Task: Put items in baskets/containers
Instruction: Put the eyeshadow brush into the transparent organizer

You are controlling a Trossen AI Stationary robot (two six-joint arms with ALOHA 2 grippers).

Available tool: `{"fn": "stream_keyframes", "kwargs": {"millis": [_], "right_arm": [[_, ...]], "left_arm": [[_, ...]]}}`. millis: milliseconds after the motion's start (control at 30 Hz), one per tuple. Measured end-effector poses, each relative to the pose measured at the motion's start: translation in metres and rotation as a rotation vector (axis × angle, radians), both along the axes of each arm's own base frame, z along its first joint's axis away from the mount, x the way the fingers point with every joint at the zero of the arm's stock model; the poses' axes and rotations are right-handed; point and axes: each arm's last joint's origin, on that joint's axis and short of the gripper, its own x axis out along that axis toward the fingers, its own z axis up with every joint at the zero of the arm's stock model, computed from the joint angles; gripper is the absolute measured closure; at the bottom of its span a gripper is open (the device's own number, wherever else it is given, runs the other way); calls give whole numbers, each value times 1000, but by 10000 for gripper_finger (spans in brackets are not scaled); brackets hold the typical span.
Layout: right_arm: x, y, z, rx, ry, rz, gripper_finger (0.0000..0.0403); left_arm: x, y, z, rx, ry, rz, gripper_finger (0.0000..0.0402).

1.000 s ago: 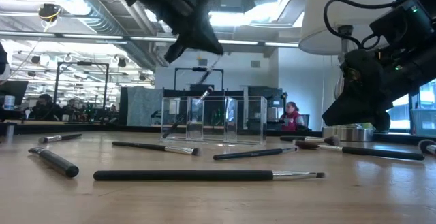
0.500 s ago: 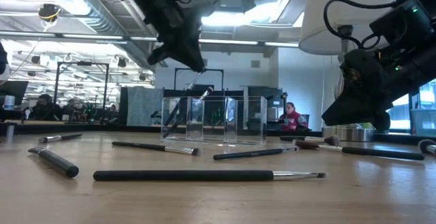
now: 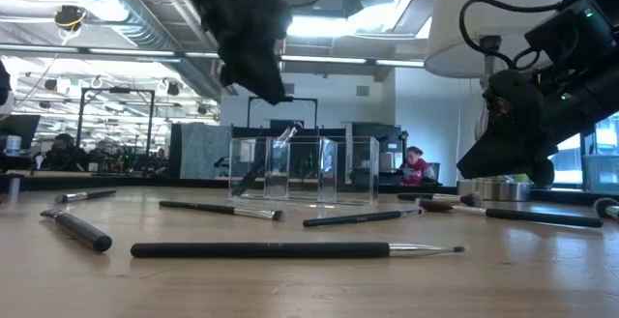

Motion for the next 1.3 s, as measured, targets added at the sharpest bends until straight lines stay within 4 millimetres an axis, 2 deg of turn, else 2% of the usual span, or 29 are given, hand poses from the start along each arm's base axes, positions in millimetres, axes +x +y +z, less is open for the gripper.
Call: {"fn": "stream_keyframes", "kwargs": {"millis": [67, 200, 300, 433, 600, 733, 833, 1067, 1200, 1300], "right_arm": [[0, 0, 0, 0, 0, 0, 308], [0, -1, 0, -13, -1, -20, 308], [0, -1, 0, -16, 0, -19, 308], [0, -1, 0, -15, -5, -20, 308], [3, 0, 6, -11, -68, -19, 308], [4, 0, 7, -9, -82, -17, 308], [4, 0, 7, -12, -83, -17, 308], [4, 0, 7, -12, -84, -18, 308], [4, 0, 7, -13, -85, -18, 308], [4, 0, 7, -12, -85, -18, 308]], "left_arm": [[3, -13, 10, 5, -11, -160, 275], [3, -60, 14, 54, -33, -490, 278], [5, -89, 5, 130, -3, -616, 287], [16, -113, -20, 203, 47, -651, 295], [35, -126, -64, 144, 124, -670, 297], [29, -130, -86, 15, 270, -681, 297], [18, -134, -90, -61, 385, -682, 297], [-8, -147, -77, -116, 543, -601, 296], [-17, -164, -81, -77, 558, -660, 293], [-27, -174, -89, 32, 581, -704, 292]]}}
